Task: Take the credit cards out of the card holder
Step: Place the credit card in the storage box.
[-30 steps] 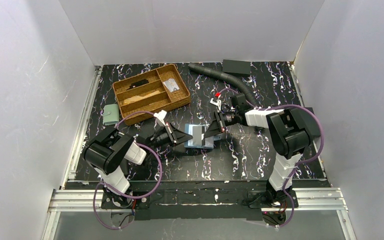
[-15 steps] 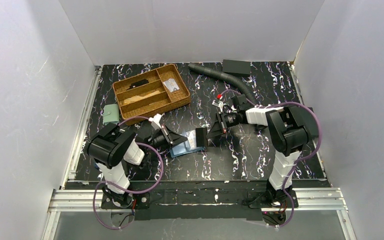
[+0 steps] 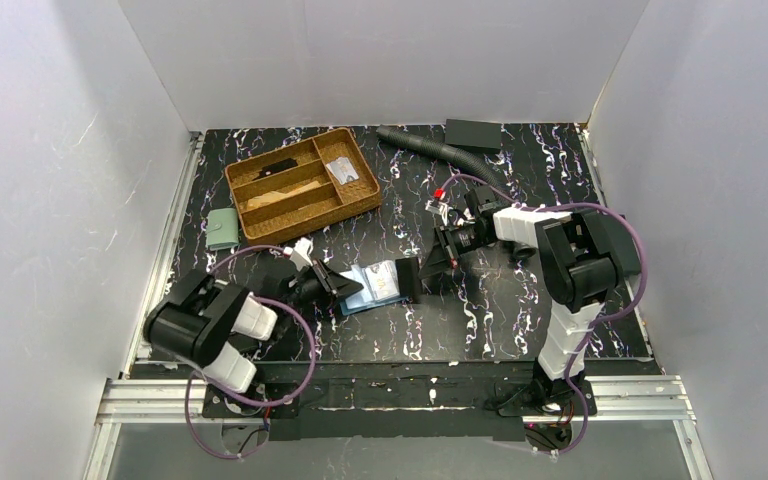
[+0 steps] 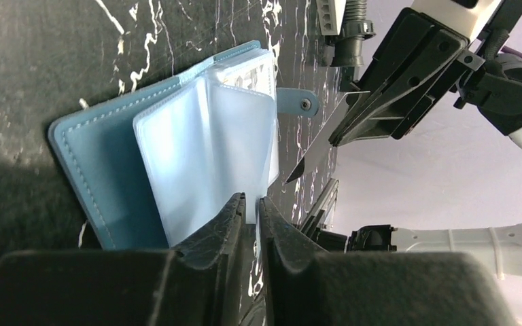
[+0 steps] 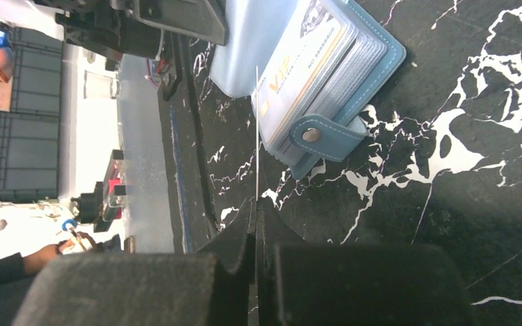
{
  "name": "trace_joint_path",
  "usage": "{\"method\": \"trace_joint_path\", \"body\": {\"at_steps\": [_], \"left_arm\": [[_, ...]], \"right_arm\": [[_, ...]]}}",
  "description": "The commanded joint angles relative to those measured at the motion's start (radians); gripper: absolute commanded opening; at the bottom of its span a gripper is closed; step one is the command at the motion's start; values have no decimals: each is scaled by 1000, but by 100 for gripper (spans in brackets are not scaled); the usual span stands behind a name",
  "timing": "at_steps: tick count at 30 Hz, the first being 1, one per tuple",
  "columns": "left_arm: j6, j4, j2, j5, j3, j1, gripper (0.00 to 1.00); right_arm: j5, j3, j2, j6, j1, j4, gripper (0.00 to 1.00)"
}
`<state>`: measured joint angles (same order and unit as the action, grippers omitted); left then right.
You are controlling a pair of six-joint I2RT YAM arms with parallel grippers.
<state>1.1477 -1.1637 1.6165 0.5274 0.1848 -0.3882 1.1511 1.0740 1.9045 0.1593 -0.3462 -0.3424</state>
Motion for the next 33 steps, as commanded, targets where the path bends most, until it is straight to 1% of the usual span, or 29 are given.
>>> {"method": "trace_joint_path", "body": {"at_steps": [1,2,4,6,9,11,12,14,15,19,20,23,25,27,30,33], "left_arm": [[-80,330,-188,-64,-18,5,16],[-95,390,-241,-86,-20,5,19],[-138,543,-372,-125,-17,5,30],[-176,670,-472,-162,-9,5,36],[-240,839,-659,-206,17,6,51],[-272,910,-759,-223,25,9,63],[-282,933,-807,-227,26,13,71],[-281,953,-888,-233,19,16,95],[-274,955,-922,-230,15,19,98],[-211,955,-1011,-207,24,23,98],[-200,940,-1018,-172,29,22,98],[-156,882,-1003,-73,51,23,98],[-87,858,-967,-16,71,23,98],[-5,826,-940,8,69,19,98],[100,751,-938,-38,41,-28,98],[139,744,-956,-140,43,-117,98]], "right_arm": [[-6,39,-63,103,5,-79,1],[-9,41,-69,116,3,-89,1],[-14,46,-79,146,4,-117,1],[-16,50,-93,173,4,-135,1],[-34,52,-119,210,4,-161,1],[-46,61,-134,254,4,-195,1],[-49,68,-140,281,5,-216,1],[-51,83,-150,345,4,-271,1],[-50,91,-153,387,4,-304,1],[-35,121,-172,557,12,-436,1],[-26,128,-178,596,17,-464,1],[-22,148,-187,707,30,-555,1],[-18,158,-191,758,41,-600,1],[-17,163,-195,802,50,-639,1],[-19,161,-206,839,63,-657,1],[-24,154,-222,858,77,-660,1]]}}
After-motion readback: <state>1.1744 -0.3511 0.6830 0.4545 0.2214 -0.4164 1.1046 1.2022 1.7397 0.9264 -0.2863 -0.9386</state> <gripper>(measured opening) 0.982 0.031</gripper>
